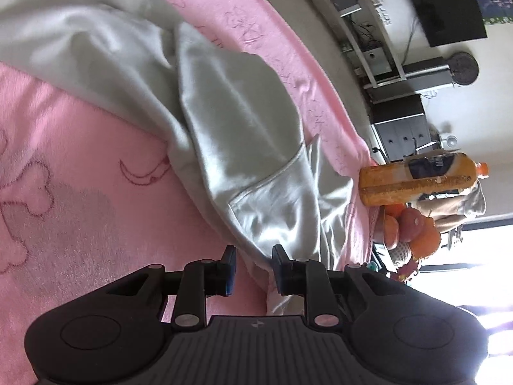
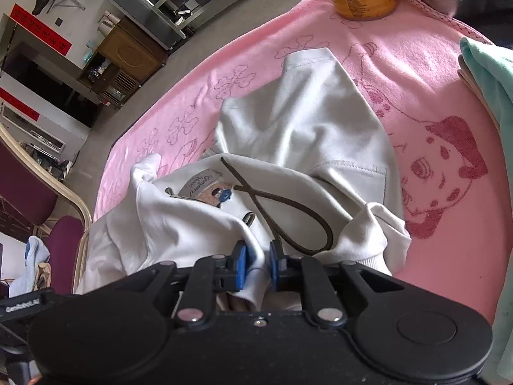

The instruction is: Fold clothes

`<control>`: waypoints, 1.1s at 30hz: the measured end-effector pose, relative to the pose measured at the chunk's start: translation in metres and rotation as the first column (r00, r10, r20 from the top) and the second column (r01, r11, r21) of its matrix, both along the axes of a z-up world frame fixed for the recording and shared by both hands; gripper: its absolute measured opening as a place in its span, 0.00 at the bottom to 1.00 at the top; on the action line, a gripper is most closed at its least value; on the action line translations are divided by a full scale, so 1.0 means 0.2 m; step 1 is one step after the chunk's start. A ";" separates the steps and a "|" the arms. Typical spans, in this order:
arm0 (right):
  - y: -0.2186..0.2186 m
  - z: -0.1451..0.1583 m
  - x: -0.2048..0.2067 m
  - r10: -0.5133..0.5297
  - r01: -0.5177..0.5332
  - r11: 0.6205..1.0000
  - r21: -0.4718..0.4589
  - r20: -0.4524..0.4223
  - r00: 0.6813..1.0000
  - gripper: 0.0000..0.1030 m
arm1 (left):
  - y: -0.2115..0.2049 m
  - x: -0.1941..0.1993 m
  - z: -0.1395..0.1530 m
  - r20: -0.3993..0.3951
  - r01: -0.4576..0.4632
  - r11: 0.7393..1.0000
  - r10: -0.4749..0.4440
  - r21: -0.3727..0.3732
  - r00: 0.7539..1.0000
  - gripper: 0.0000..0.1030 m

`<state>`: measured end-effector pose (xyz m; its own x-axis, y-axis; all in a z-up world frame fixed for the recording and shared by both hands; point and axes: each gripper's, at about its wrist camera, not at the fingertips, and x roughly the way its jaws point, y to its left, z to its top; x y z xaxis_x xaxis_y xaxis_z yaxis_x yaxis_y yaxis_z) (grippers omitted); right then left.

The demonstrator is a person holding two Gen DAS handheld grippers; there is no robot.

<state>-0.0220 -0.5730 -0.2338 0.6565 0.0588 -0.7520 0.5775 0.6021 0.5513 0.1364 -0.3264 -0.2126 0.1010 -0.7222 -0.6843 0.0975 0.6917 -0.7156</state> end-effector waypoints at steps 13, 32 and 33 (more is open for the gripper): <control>-0.01 0.00 0.00 -0.002 0.002 1.000 0.008 -0.001 1.000 0.18 | -0.09 0.10 -0.05 0.018 -0.013 0.999 0.012 0.036 1.000 0.00; -0.07 0.26 -0.65 -0.243 0.229 0.968 0.098 0.156 0.957 0.72 | 0.36 -0.26 0.45 0.355 -0.098 0.975 0.021 0.201 0.935 0.00; -0.09 0.22 -0.66 -0.258 0.240 0.962 0.133 0.137 0.956 0.70 | 0.39 -0.27 0.45 0.361 -0.115 0.970 0.030 0.215 0.932 0.00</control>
